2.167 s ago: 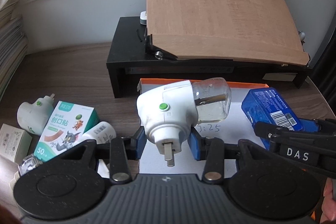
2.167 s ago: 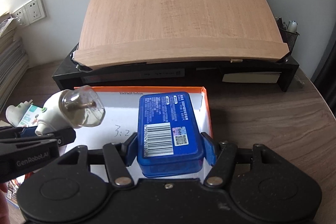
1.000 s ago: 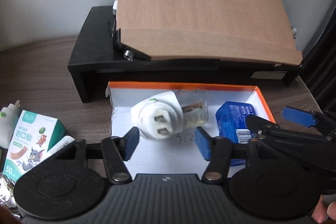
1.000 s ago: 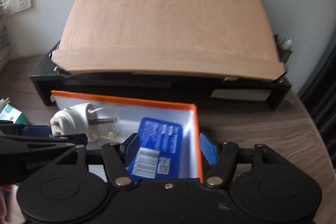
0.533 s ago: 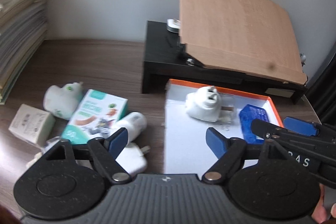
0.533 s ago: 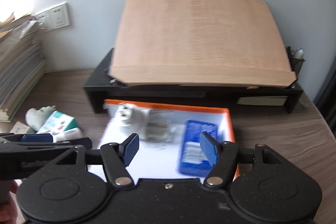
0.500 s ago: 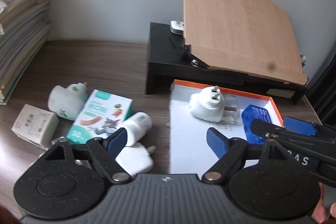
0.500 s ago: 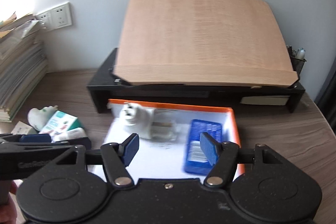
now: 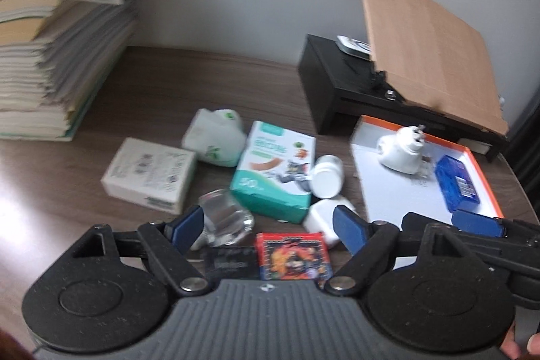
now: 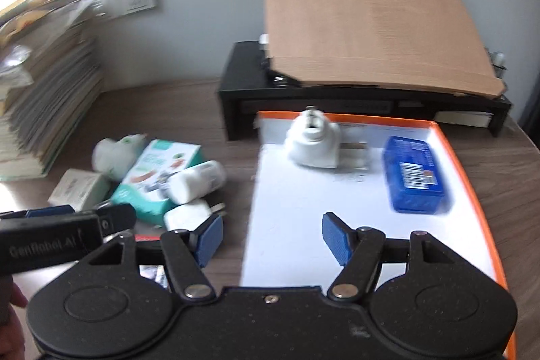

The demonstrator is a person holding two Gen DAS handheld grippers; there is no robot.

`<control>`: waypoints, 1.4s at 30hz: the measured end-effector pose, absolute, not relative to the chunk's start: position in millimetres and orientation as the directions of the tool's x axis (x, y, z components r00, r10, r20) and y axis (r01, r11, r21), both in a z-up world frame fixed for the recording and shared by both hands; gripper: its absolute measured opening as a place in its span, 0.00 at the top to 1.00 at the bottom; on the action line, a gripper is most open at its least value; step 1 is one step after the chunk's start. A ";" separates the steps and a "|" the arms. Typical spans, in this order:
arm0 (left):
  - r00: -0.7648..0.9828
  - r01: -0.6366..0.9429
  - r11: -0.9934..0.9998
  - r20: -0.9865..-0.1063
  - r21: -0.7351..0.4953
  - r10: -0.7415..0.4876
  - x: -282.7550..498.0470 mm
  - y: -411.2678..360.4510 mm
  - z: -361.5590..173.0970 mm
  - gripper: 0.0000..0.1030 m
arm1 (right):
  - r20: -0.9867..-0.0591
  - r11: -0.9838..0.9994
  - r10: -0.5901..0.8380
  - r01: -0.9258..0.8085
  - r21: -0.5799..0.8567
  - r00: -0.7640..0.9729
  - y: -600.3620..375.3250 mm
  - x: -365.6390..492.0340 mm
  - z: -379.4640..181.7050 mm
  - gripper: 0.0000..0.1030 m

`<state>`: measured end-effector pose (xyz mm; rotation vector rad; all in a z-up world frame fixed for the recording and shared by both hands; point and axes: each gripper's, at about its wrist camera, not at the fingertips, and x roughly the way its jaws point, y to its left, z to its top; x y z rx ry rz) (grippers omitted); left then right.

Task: Organize rigid objects
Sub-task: 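Grasp the white power-adapter box with the left gripper while the right gripper grasps the red card box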

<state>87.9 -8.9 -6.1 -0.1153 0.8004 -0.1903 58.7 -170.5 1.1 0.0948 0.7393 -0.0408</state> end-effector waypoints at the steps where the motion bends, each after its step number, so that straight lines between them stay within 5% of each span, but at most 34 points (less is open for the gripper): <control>1: 0.691 0.110 0.981 -0.696 -0.162 -0.193 84.8 -4.7 -5.9 0.17 | -0.672 0.996 0.027 0.040 0.084 0.740 -166.2 59.6 -0.7 0.24; 21: 0.685 -0.104 0.991 -0.728 -0.079 0.014 64.7 56.6 -3.3 0.15 | -0.707 0.981 0.188 -0.104 0.161 0.682 -133.4 38.9 -1.8 0.24; 34: 0.648 -0.029 0.998 -0.761 -0.049 -0.018 141.1 58.3 -26.7 0.04 | -0.736 0.989 0.137 -0.052 0.137 0.663 -115.9 18.6 -10.0 0.24; 42: 0.618 0.057 0.998 -0.786 0.011 -0.027 166.0 53.3 -51.8 0.14 | -0.753 0.990 0.105 0.002 0.140 0.649 -100.2 24.2 -16.6 0.22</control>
